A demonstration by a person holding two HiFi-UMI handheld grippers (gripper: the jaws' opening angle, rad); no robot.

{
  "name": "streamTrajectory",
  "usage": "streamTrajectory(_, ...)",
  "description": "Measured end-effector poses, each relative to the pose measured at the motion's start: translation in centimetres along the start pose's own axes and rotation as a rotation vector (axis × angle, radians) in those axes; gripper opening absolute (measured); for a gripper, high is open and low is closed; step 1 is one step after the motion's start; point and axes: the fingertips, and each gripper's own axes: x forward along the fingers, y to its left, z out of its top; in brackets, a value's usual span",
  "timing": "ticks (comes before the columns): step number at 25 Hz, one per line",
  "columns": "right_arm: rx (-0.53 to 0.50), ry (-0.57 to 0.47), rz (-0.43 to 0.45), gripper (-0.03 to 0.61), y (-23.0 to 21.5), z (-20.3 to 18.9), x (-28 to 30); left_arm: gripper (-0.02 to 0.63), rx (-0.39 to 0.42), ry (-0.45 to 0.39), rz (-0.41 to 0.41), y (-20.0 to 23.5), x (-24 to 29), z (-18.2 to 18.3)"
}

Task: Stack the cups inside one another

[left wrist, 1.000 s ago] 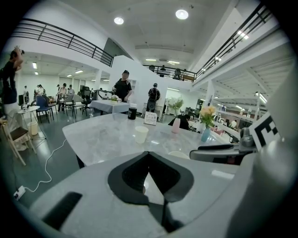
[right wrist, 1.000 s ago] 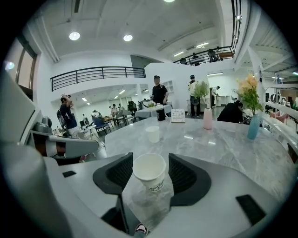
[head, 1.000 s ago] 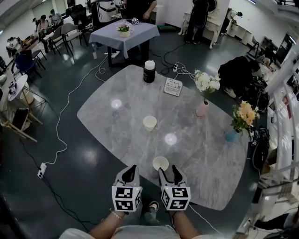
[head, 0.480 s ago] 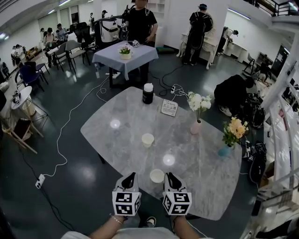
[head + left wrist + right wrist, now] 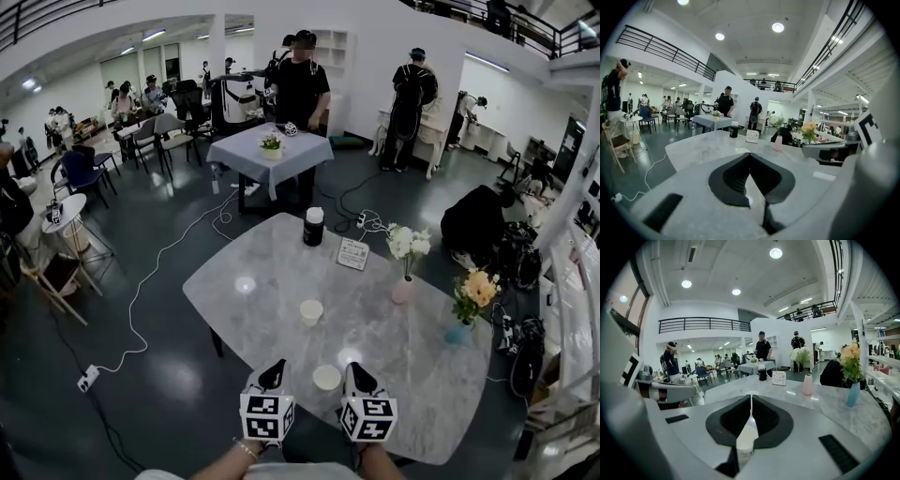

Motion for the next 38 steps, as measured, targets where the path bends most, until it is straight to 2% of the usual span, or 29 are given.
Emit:
streamTrajectory(5,0.023,0.002,0.007,0.015,0.2,0.0,0.2,-0.003,-0.01,-0.008,-0.005,-0.1,-0.1,0.5)
streamTrajectory(15,0.052,0.007,-0.042,0.015,-0.7,-0.6,0.0,-0.003,0.022,-0.01,-0.031,-0.2,-0.3,0.4)
streamTrajectory(18,0.055,0.01,-0.044,0.015,-0.6,-0.6,0.1,-0.003,0.006,-0.003,-0.042,-0.2,-0.2,0.3)
streamTrajectory(32,0.069,0.023,-0.008,0.015,2.8,0.4,2.3,-0.003,-0.018,0.031,-0.01,2.6,0.3,-0.4)
streamTrajectory(38,0.191,0.022,0.006,0.015,5.2,1.6,5.3,-0.003,-0.016,0.048,0.007,5.1,1.4,-0.3)
